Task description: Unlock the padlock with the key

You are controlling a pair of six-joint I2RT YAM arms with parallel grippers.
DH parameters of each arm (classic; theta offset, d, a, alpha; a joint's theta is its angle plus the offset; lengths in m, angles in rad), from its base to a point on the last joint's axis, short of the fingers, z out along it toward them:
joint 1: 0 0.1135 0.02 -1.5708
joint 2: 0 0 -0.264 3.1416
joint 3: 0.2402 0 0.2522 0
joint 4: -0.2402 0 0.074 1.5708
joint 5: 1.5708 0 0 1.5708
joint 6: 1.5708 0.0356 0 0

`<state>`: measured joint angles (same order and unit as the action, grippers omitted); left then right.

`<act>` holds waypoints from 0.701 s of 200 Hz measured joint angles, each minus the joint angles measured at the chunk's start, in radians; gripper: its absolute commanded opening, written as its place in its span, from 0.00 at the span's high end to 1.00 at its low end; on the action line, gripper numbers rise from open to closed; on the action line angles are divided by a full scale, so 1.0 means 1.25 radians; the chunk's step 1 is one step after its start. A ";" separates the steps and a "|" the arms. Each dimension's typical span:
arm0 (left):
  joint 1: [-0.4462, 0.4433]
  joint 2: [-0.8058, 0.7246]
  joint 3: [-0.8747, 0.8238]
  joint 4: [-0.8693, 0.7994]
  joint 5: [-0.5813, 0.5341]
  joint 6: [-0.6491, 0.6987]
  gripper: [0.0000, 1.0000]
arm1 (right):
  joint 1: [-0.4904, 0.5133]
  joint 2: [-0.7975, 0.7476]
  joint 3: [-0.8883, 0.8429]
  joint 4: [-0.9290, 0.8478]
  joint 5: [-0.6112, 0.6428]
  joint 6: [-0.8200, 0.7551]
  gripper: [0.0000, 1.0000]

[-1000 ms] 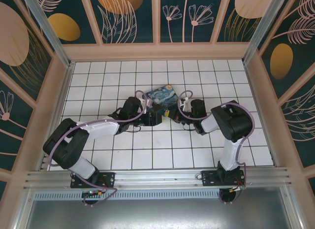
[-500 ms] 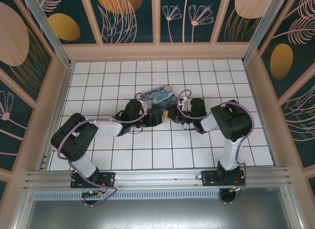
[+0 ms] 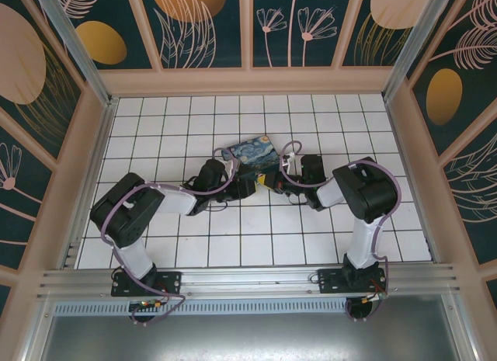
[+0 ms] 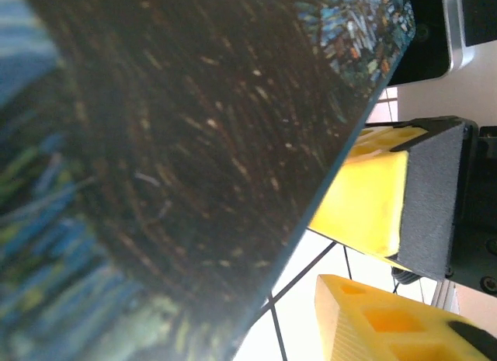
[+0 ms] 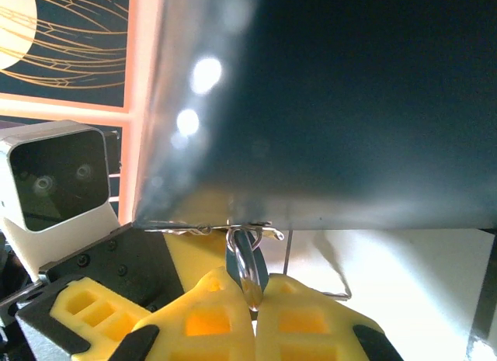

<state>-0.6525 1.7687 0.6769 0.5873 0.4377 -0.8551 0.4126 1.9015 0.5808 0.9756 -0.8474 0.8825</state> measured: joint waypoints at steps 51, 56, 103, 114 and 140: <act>0.000 0.019 0.000 0.025 -0.001 -0.018 0.60 | -0.001 0.010 0.000 0.019 -0.009 0.005 1.00; 0.000 0.021 0.000 0.028 -0.001 -0.019 0.61 | -0.001 0.011 0.000 0.019 -0.009 0.006 1.00; 0.000 0.027 0.000 0.045 -0.004 -0.026 0.67 | -0.001 0.019 0.000 0.026 -0.010 0.006 1.00; 0.000 0.027 0.000 0.048 -0.005 -0.027 0.69 | -0.001 0.022 0.000 0.029 -0.011 0.006 1.00; 0.000 0.031 0.000 0.053 -0.013 -0.031 0.72 | -0.001 0.024 0.000 0.031 -0.011 0.006 1.00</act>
<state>-0.6525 1.8076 0.6769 0.6540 0.4217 -0.8940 0.4110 1.9320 0.5808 1.0138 -0.8616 0.8898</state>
